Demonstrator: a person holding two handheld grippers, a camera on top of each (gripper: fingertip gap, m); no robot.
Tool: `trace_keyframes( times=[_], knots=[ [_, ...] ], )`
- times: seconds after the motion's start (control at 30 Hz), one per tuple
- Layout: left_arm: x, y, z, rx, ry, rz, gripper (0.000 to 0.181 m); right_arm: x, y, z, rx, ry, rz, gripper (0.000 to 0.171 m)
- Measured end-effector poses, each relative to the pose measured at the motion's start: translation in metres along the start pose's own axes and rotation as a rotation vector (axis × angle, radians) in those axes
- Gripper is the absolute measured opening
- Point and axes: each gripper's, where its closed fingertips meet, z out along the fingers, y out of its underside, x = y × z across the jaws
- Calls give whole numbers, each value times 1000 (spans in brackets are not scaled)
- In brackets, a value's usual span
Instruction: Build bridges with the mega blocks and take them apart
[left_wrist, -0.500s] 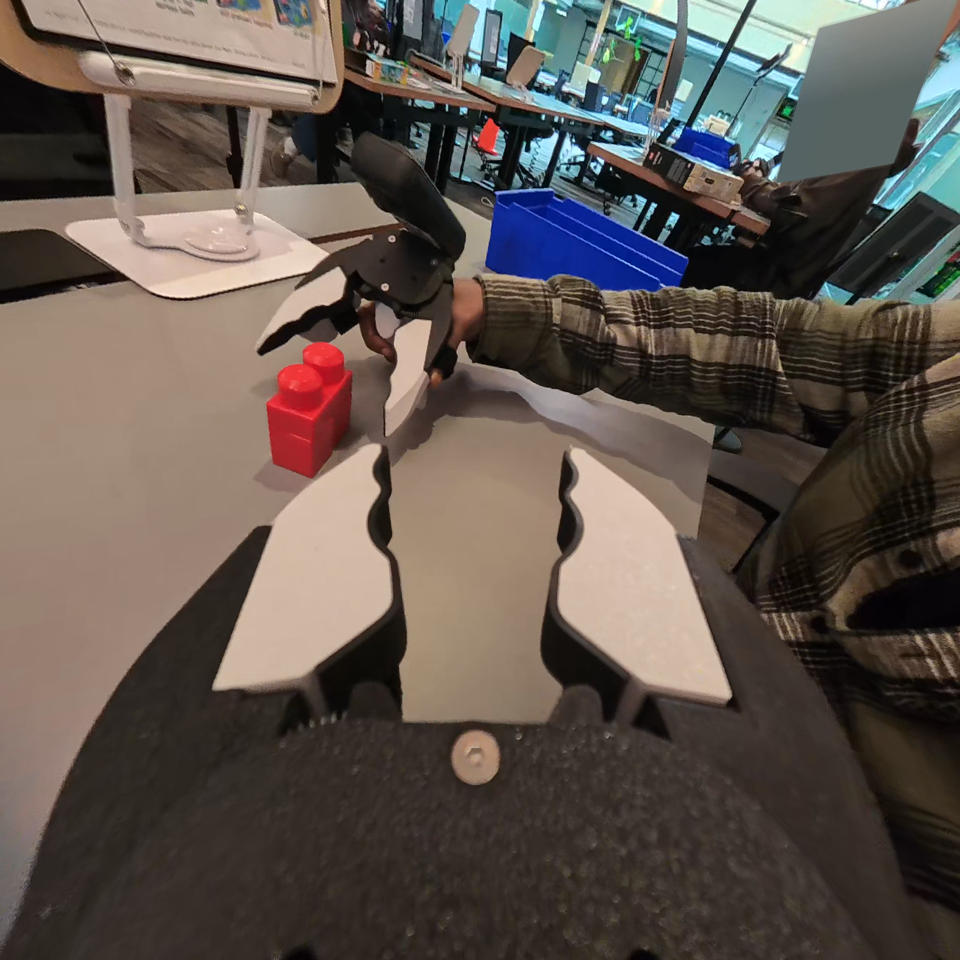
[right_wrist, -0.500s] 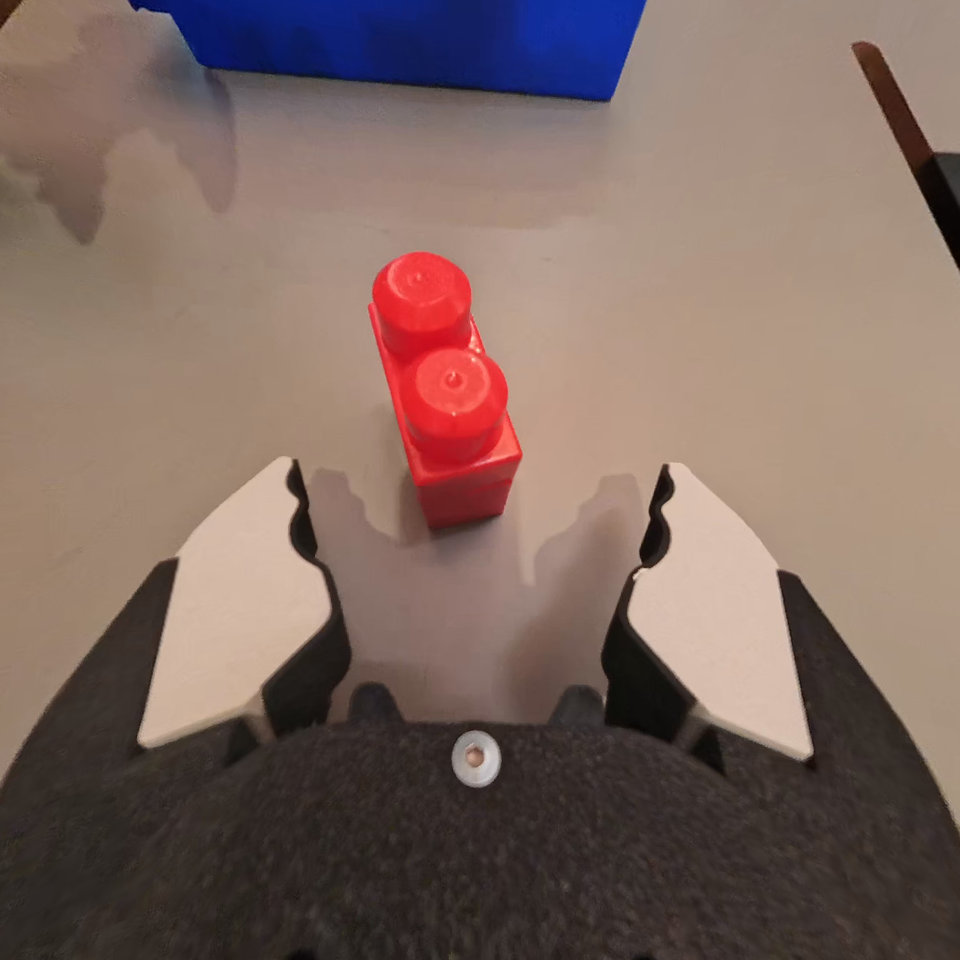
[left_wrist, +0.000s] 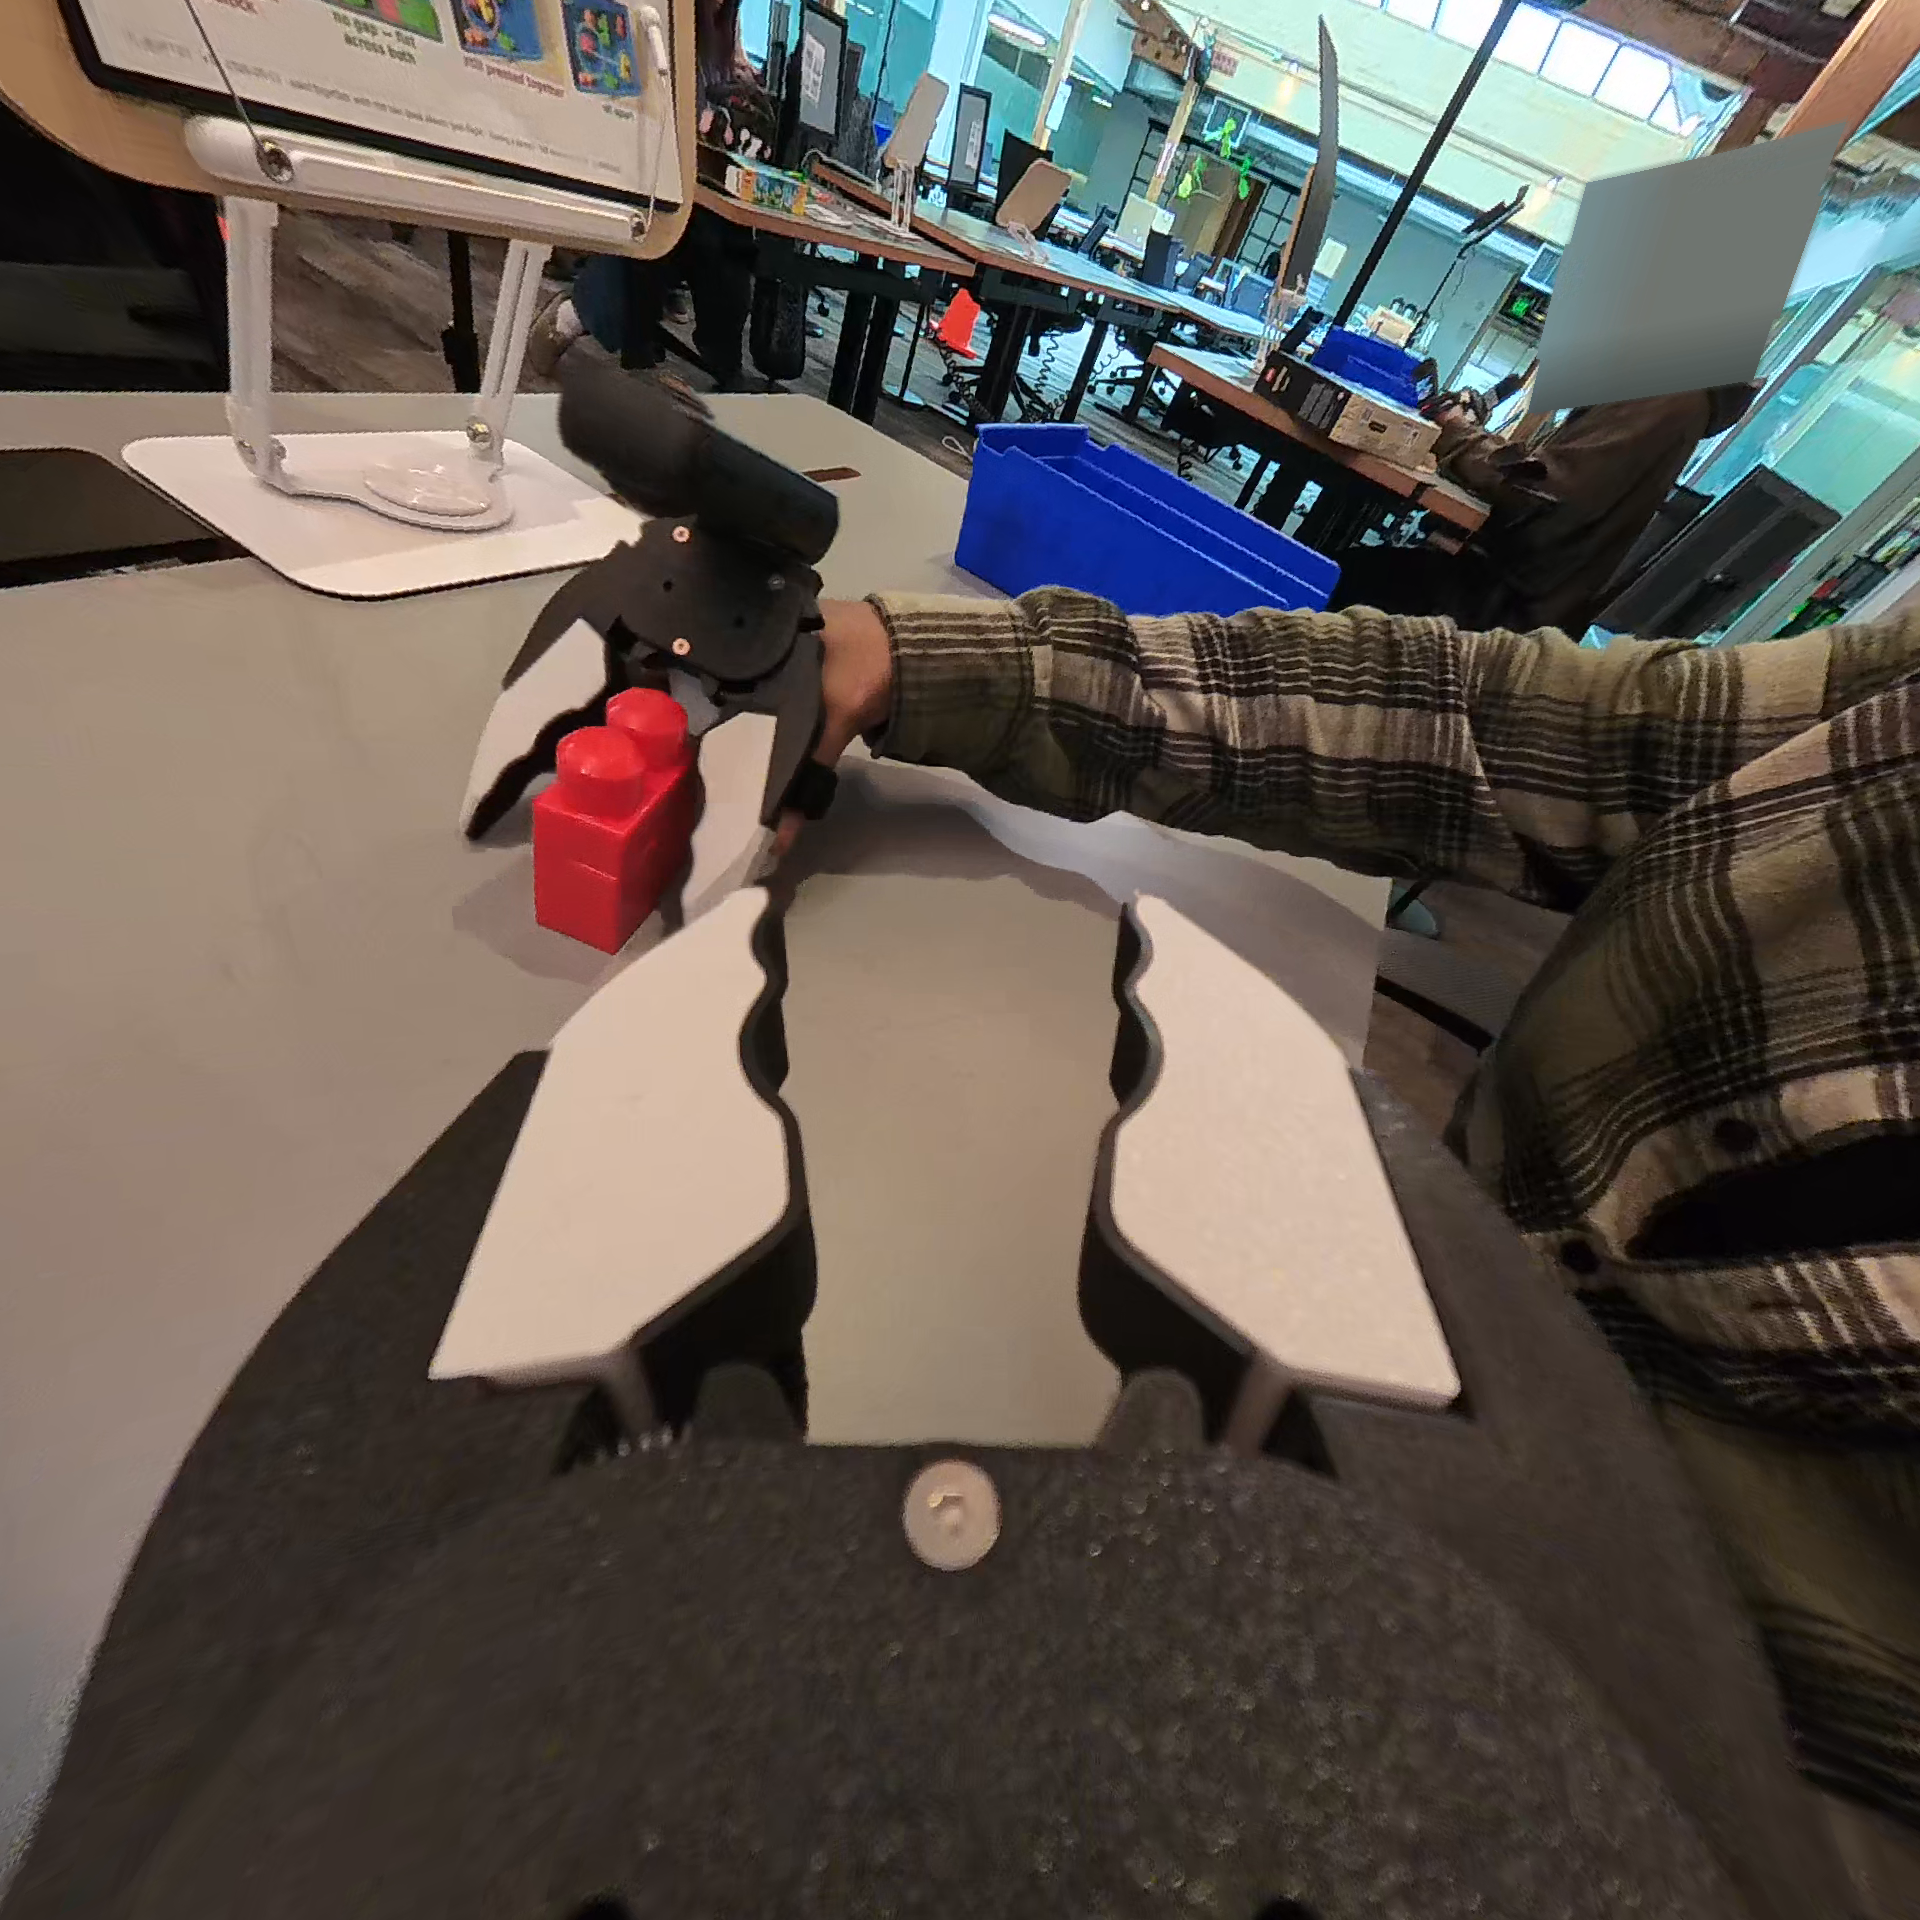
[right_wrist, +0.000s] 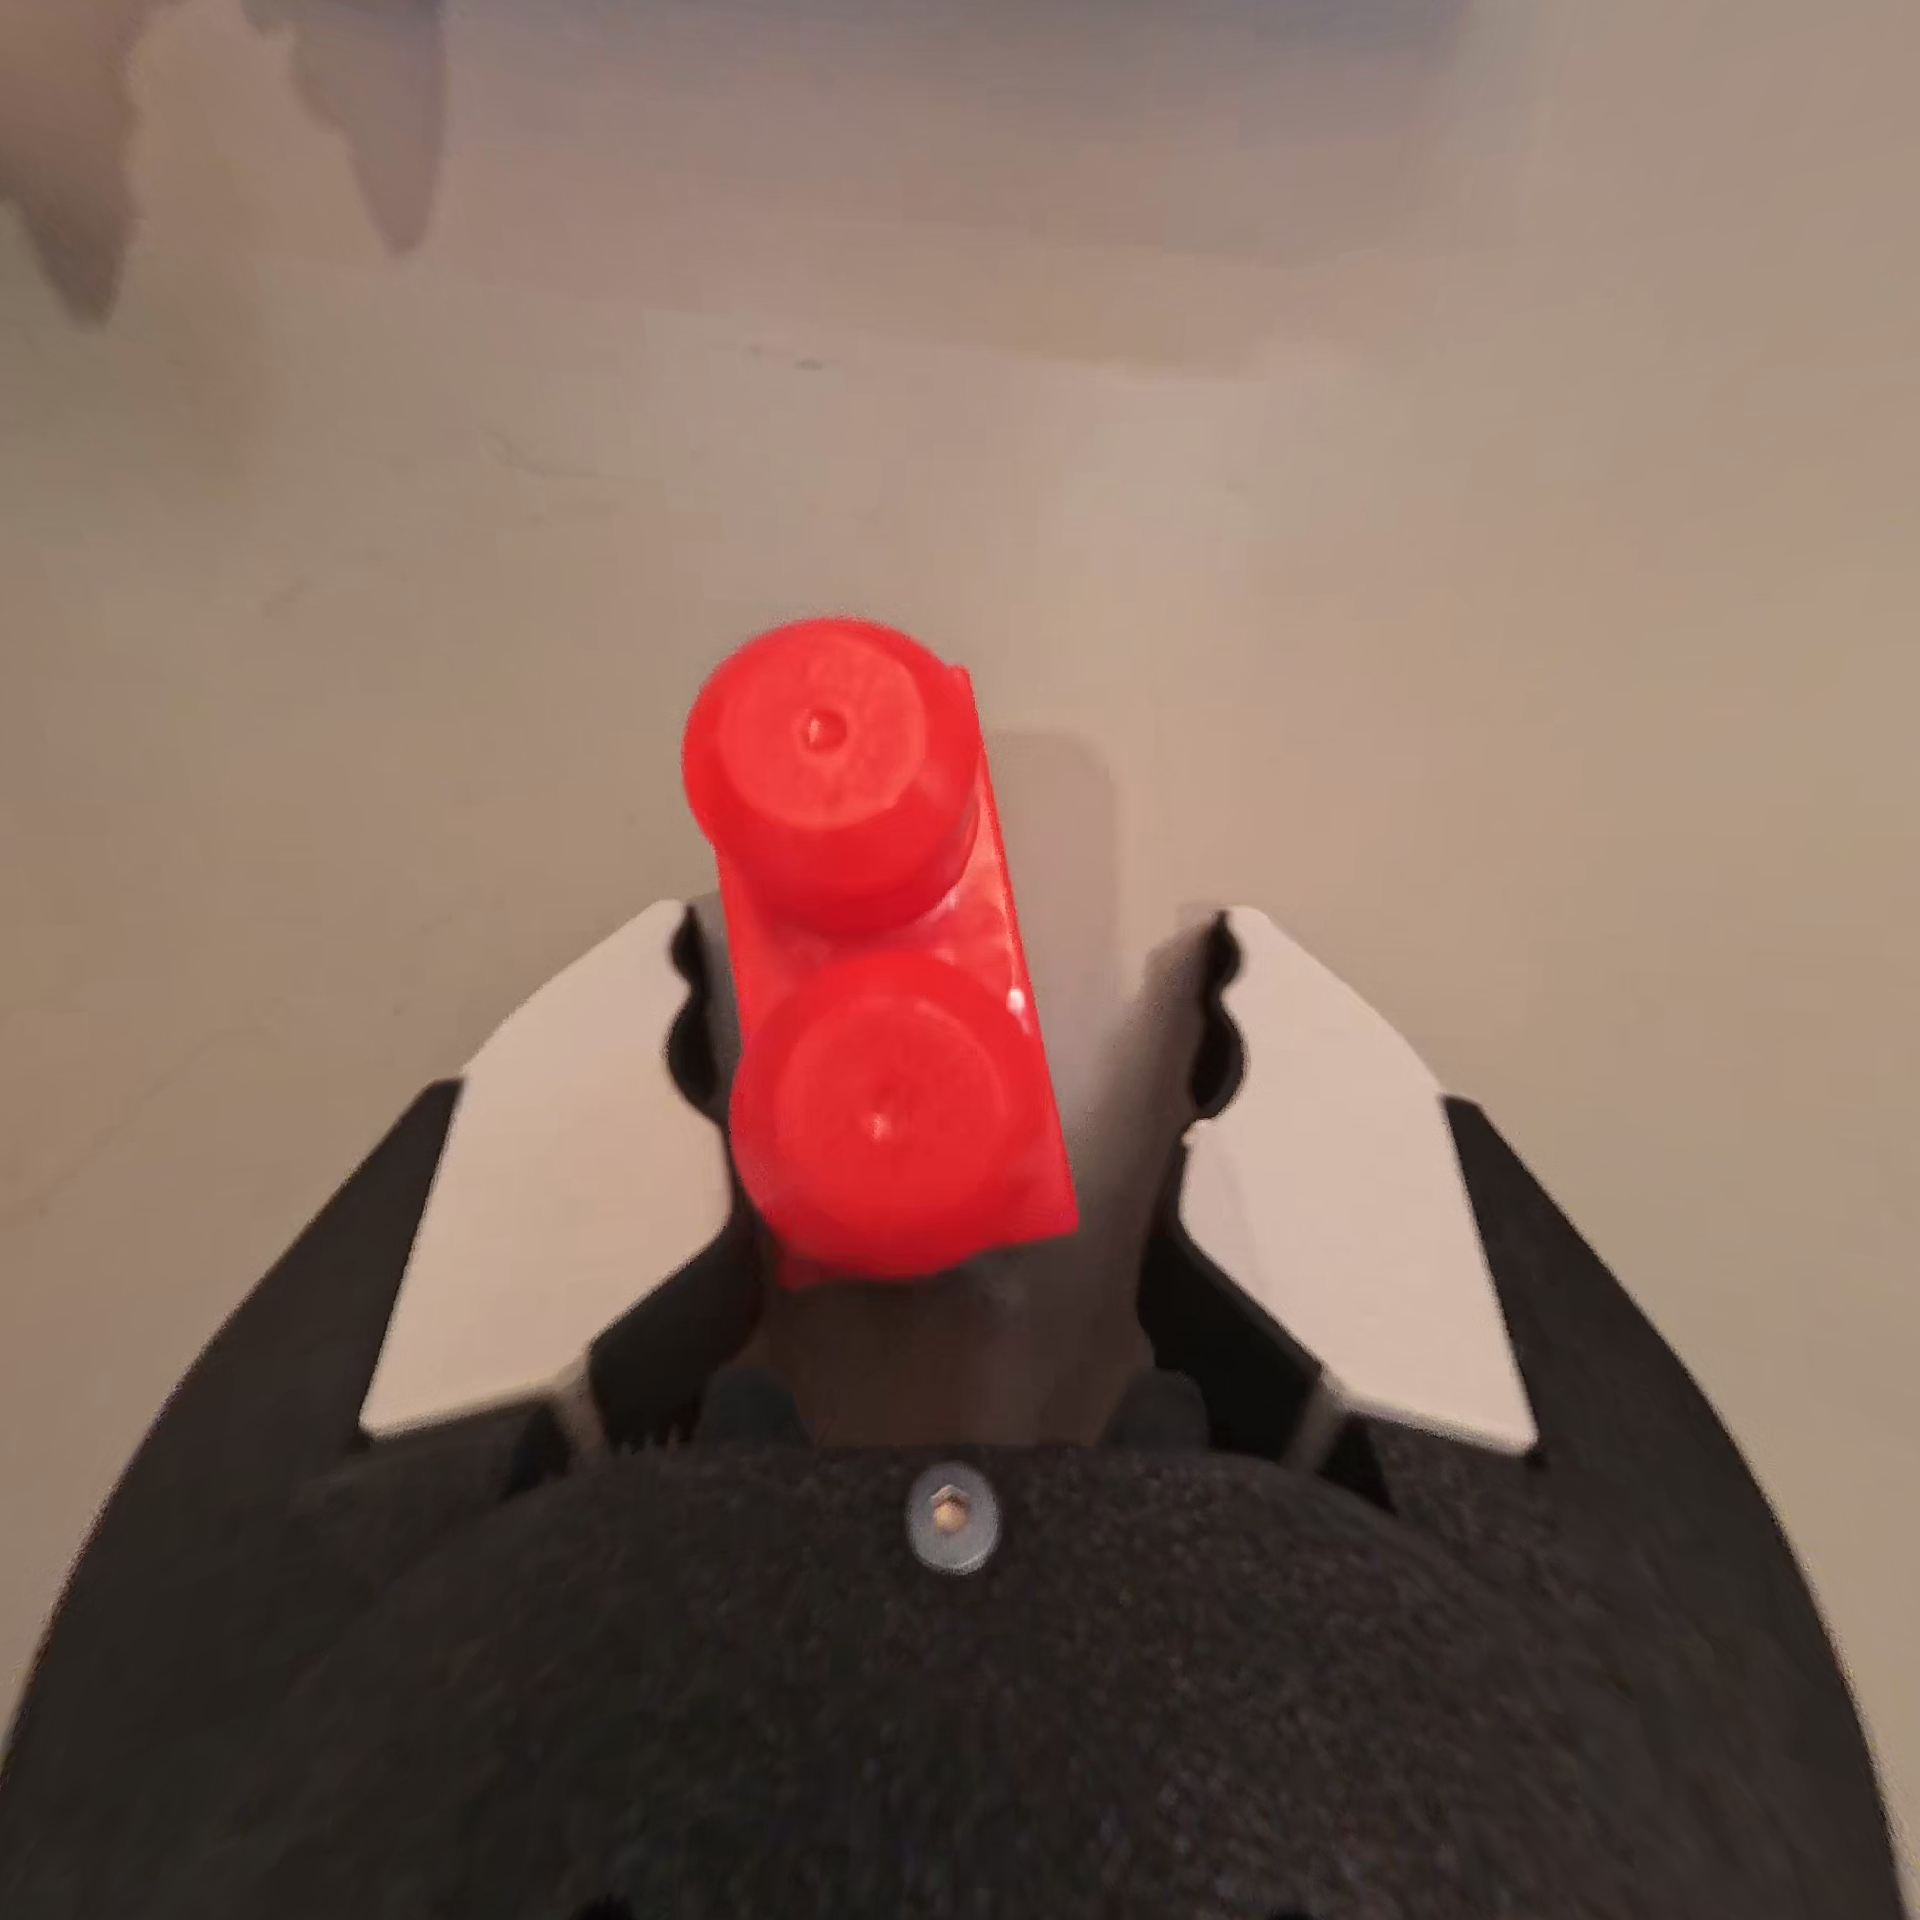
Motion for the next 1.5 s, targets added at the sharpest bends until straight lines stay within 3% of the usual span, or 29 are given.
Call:
trace_keyframes(
  times=[0.03, 0.07, 0.27, 0.43, 0.63, 0.83, 1.0, 1.13, 1.27, 1.37, 1.5],
  knots=[
    [0, 1, 1, -5, 0, -1, 61, -1, -3, 1, 10, -15, 0, 79],
    [0, 1, 2, -10, 0, 2, 61, -3, -6, 2, 17, -28, 7, 70],
    [5, 3, 5, -28, 3, 7, 59, -6, -5, -1, 17, -12, -2, 68],
    [13, -1, 2, 0, 38, -12, 58, -11, 2, -46, 36, 34, 26, 68],
    [29, -4, 6, 14, 114, -31, 55, -22, 25, -148, 50, 148, 52, 68],
    [48, -5, 14, 4, 157, -8, 55, -53, 70, -283, 38, 275, 81, 68],
    [69, -10, 29, 0, 223, -19, 55, -78, 140, -400, -7, 424, 158, 68],
    [83, -13, 47, -15, 254, -23, 54, -89, 211, -463, -55, 523, 267, 68],
    [91, -1, 69, -119, 257, -41, 54, -94, 271, -475, -100, 514, 344, 68],
    [97, 10, 82, -187, 249, -43, 54, -90, 310, -462, -162, 477, 379, 68],
    [104, 17, 95, -238, 250, -61, 54, -80, 335, -434, -174, 412, 375, 68]
  ],
)
